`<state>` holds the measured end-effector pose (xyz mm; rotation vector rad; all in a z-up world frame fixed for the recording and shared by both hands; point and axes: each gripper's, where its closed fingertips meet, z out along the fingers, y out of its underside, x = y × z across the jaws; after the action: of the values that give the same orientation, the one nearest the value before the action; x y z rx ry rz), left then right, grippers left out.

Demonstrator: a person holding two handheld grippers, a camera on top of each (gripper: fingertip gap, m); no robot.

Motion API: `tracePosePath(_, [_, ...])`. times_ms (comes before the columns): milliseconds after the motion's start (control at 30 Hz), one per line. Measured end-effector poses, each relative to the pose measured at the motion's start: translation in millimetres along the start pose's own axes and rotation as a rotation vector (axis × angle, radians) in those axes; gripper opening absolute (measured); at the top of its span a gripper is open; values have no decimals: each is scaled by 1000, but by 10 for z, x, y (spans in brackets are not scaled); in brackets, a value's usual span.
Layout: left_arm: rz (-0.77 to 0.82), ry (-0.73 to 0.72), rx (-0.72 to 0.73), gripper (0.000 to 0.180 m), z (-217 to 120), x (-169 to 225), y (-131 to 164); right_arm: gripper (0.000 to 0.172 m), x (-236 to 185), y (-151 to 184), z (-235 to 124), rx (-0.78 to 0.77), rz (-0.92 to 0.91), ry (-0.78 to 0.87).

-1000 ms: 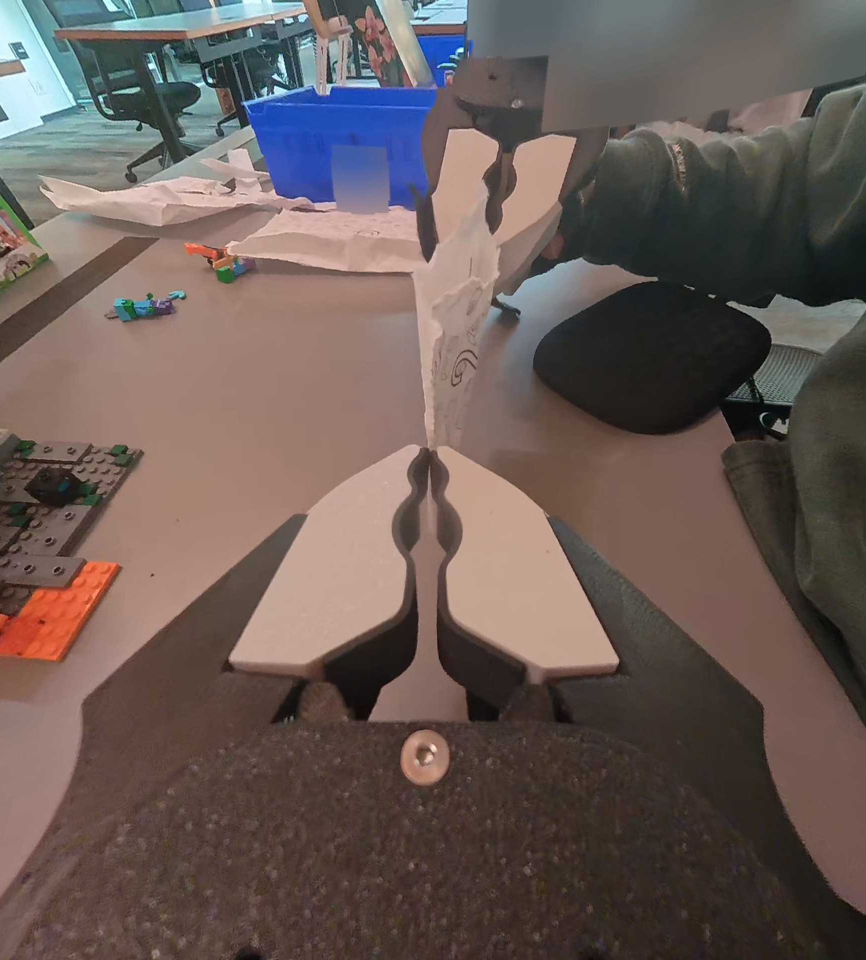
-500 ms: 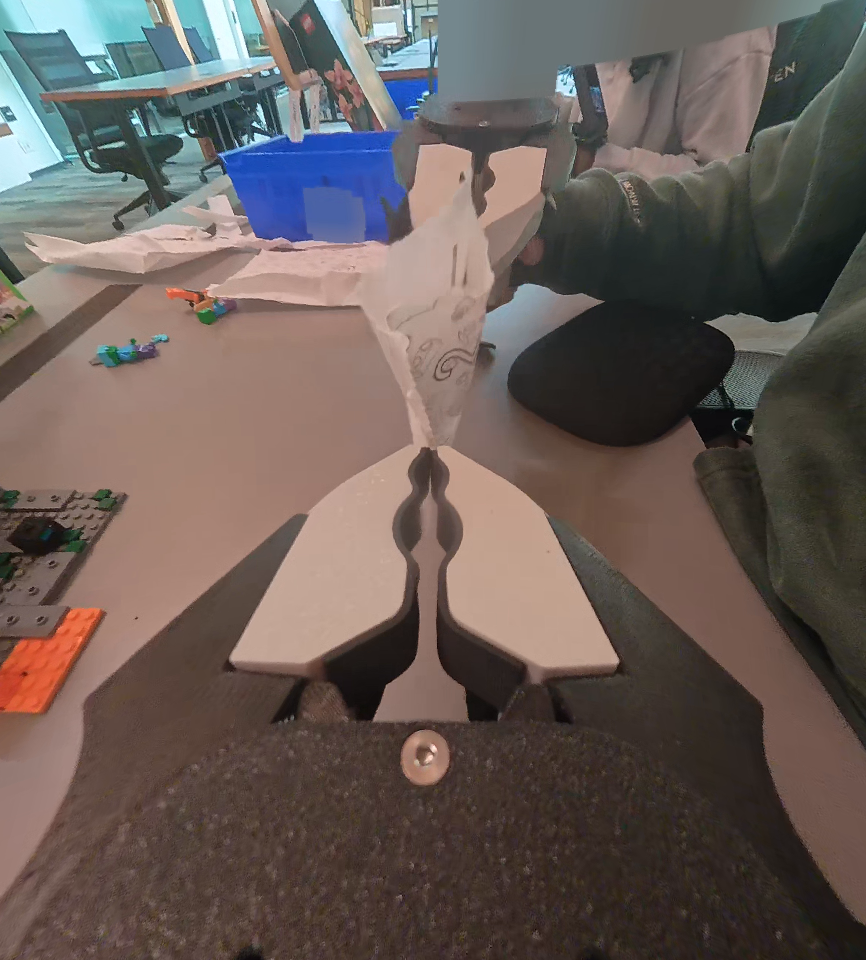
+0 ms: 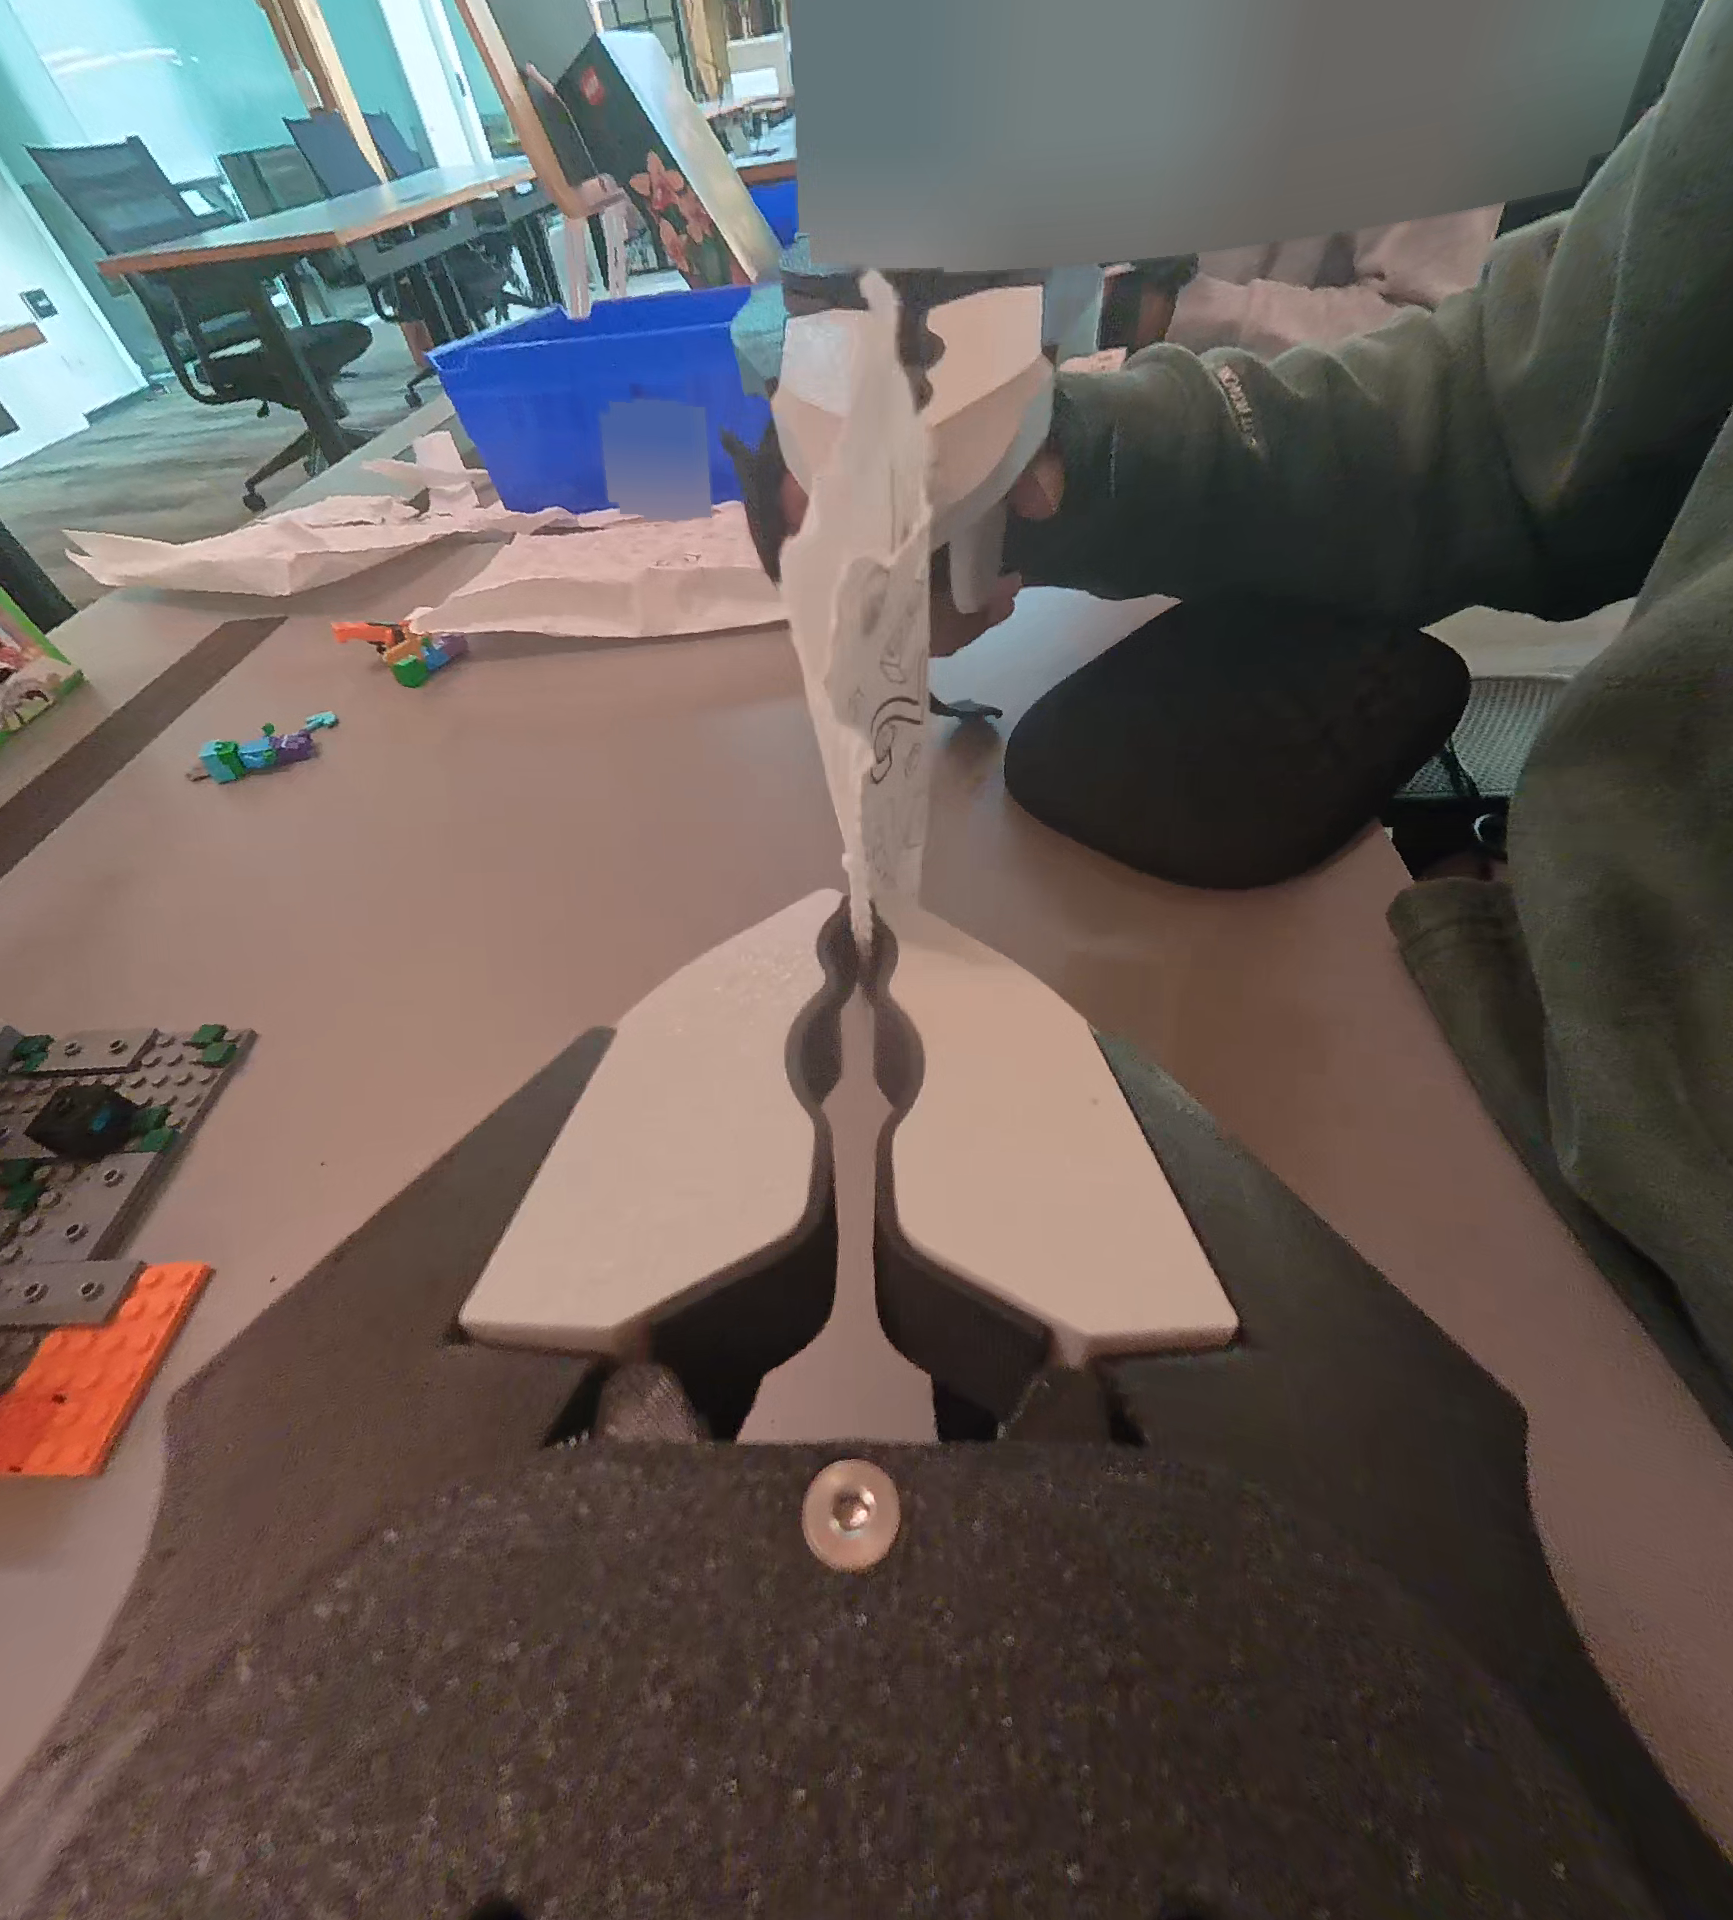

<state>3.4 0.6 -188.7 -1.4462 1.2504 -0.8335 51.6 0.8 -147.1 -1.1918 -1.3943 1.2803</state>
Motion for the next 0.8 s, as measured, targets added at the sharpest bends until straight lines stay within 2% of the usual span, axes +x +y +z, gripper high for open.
tracePosePath(167, [18, -43, -65, 0, 16, -64, 83, 2, 170, 124, -52, -145, 37, 85])
tracePosePath(233, [26, -56, -102, 0, 17, -85, 147, 19, 200, 50, -84, -189, 40, 95])
tracePosePath(300, [49, -70, -149, 0, 16, -106, 225, 26, 215, -39, -89, -256, 36, 99])
tracePosePath(433, [65, -63, -202, 0, 37, -86, 306, 33, 134, 9, 53, -516, -62, 47])
tracePosePath(600, [97, -42, -233, 0, 47, -20, 340, 24, 175, 275, 235, -788, -154, -3])
tracePosePath(800, [120, -15, -240, 0, 51, 41, 345, 17, 147, 414, 329, -914, -196, -74])
